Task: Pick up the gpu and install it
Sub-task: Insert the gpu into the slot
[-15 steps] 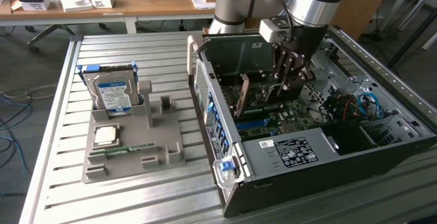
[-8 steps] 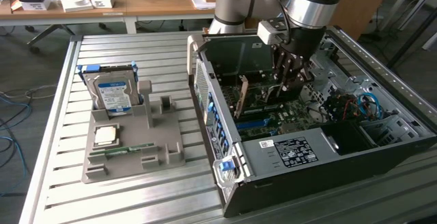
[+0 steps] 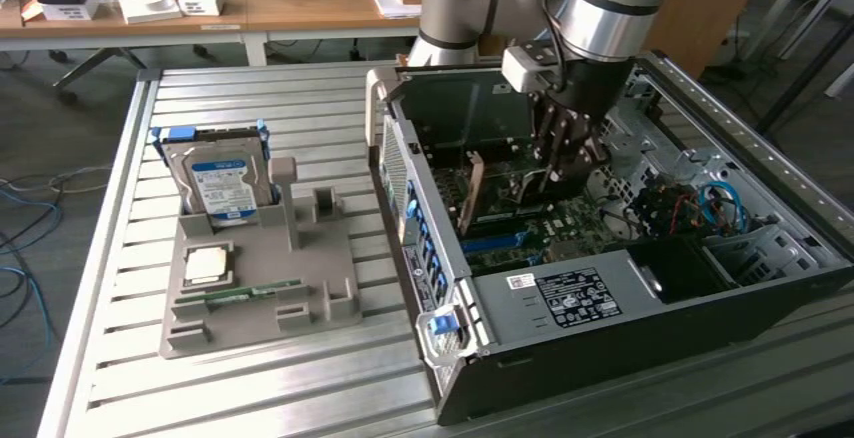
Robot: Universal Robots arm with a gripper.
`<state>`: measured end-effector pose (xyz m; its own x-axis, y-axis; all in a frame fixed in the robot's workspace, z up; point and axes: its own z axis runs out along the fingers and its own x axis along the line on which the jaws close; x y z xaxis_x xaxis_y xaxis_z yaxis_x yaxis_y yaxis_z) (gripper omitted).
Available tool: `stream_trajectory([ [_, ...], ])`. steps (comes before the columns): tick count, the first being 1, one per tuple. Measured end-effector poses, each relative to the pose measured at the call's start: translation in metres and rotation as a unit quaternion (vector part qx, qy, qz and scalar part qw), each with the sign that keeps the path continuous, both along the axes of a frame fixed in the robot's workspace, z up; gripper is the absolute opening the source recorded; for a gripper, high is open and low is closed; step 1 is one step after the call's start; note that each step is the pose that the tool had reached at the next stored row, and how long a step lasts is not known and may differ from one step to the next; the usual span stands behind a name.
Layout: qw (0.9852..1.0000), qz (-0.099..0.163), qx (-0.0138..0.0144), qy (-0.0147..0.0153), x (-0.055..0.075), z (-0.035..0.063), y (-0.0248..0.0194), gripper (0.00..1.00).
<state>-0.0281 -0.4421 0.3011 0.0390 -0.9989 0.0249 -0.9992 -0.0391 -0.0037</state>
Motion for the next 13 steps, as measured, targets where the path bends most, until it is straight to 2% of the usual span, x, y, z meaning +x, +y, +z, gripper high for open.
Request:
stream_trajectory([
  [8, 1.0000, 0.000, 0.0000, -0.0002, 0.000, -0.0106, 0.0000, 0.26],
  [13, 1.0000, 0.000, -0.0001, -0.0003, -0.001, -0.0115, 0.0000, 0.26],
])
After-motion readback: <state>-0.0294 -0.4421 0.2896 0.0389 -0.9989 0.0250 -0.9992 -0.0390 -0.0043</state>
